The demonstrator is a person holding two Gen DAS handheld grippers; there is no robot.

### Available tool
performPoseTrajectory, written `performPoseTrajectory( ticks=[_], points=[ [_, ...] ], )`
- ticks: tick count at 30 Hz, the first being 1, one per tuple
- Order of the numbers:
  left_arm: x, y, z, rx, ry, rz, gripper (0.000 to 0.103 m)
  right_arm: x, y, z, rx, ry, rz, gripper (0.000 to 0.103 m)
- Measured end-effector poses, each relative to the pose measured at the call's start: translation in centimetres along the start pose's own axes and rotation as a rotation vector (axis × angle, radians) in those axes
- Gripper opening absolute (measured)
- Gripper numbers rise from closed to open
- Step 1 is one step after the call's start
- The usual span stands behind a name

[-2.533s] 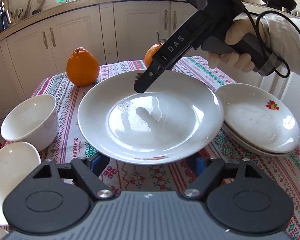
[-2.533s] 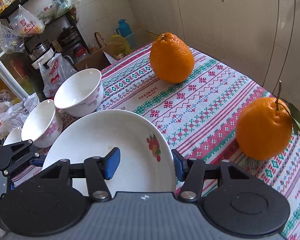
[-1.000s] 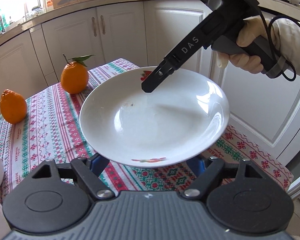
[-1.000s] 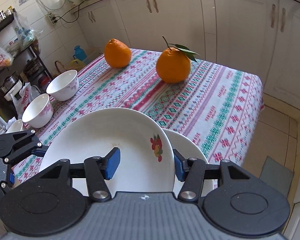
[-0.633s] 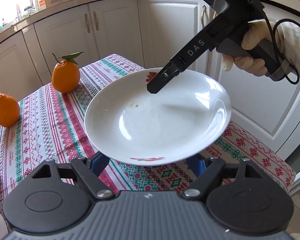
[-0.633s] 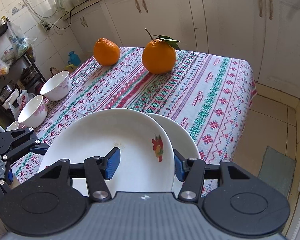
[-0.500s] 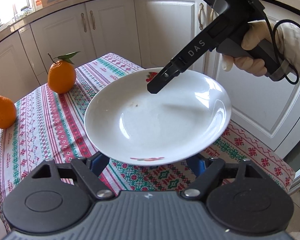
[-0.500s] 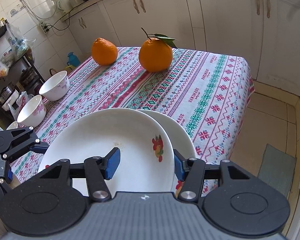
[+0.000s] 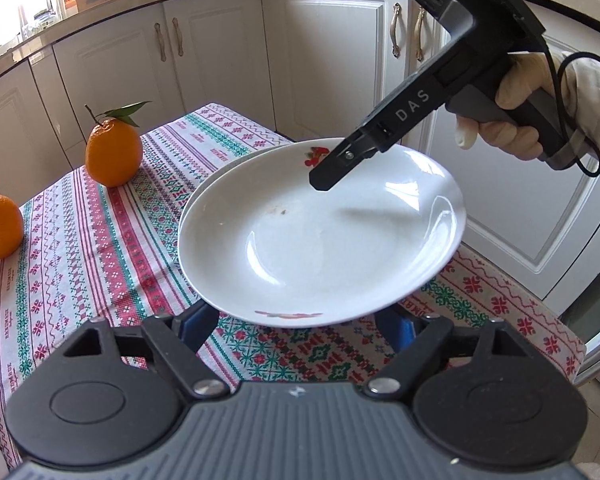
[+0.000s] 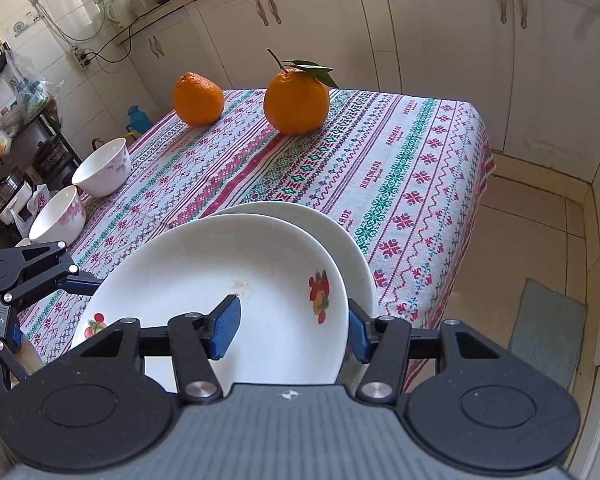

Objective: Organize plates and bowls
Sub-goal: 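Lower the plate onto the stack and open the right gripper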

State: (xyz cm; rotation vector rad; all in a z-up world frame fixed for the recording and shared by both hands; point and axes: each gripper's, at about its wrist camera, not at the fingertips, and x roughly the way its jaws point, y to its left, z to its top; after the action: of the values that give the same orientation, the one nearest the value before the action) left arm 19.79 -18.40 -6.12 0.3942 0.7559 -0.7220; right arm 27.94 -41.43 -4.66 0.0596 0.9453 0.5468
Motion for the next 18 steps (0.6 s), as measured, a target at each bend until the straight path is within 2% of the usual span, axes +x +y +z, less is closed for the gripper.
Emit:
performPoseTrajectory(
  ticks=[18],
  points=[
    [-0.5, 0.3, -0.3, -0.035, -0.023, -0.02, 0.086, -1.6, 1.0, -0.4, -0.001, 0.012, -0.063, 0.062]
  ],
)
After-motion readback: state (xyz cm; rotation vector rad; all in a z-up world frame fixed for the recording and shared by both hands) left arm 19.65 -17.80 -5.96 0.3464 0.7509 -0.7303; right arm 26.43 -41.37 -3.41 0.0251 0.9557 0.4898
